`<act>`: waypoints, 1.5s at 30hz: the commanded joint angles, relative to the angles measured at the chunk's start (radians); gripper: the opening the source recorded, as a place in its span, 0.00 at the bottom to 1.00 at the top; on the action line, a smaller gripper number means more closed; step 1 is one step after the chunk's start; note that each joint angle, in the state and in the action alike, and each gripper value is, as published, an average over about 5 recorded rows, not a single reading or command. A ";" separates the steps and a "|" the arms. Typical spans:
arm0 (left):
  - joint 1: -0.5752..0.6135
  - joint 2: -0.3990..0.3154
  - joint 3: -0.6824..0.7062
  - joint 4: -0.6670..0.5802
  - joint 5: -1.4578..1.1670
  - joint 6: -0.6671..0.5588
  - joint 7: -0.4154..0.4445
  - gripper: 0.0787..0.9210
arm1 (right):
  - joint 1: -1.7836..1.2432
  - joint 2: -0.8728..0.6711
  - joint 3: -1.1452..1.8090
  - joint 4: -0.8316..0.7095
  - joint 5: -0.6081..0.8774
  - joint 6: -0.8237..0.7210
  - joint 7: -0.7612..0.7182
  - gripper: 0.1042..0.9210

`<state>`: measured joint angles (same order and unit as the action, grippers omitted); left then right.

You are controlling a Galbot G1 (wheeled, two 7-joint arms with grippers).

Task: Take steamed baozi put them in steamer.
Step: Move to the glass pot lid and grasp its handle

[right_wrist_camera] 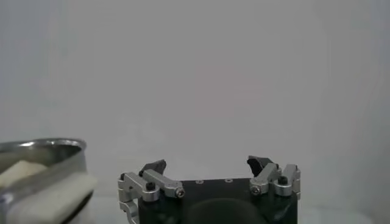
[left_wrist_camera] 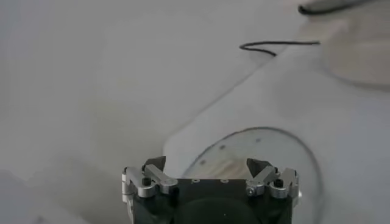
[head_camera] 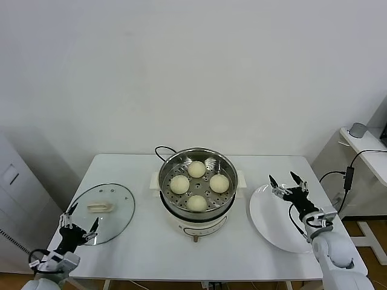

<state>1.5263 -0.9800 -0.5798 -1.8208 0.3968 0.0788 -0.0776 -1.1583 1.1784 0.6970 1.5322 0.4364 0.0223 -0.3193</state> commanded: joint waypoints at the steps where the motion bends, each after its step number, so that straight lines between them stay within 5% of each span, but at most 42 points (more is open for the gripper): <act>1: -0.068 -0.067 -0.008 0.173 0.631 -0.231 -0.062 0.88 | -0.064 0.084 0.077 -0.001 -0.089 0.008 -0.011 0.88; 13: -0.210 -0.126 -0.013 0.340 0.921 -0.284 -0.197 0.88 | -0.066 0.100 0.088 -0.015 -0.102 0.021 -0.025 0.88; 27: -0.352 -0.160 -0.009 0.494 1.020 -0.285 -0.206 0.88 | -0.081 0.117 0.104 -0.049 -0.142 0.049 -0.059 0.88; 45: -0.402 -0.165 -0.006 0.520 0.997 -0.268 -0.196 0.82 | -0.086 0.122 0.120 -0.043 -0.161 0.063 -0.076 0.88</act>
<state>1.1500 -1.1419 -0.5849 -1.3238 1.3939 -0.1879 -0.2712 -1.2434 1.2978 0.8138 1.4903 0.2821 0.0819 -0.3920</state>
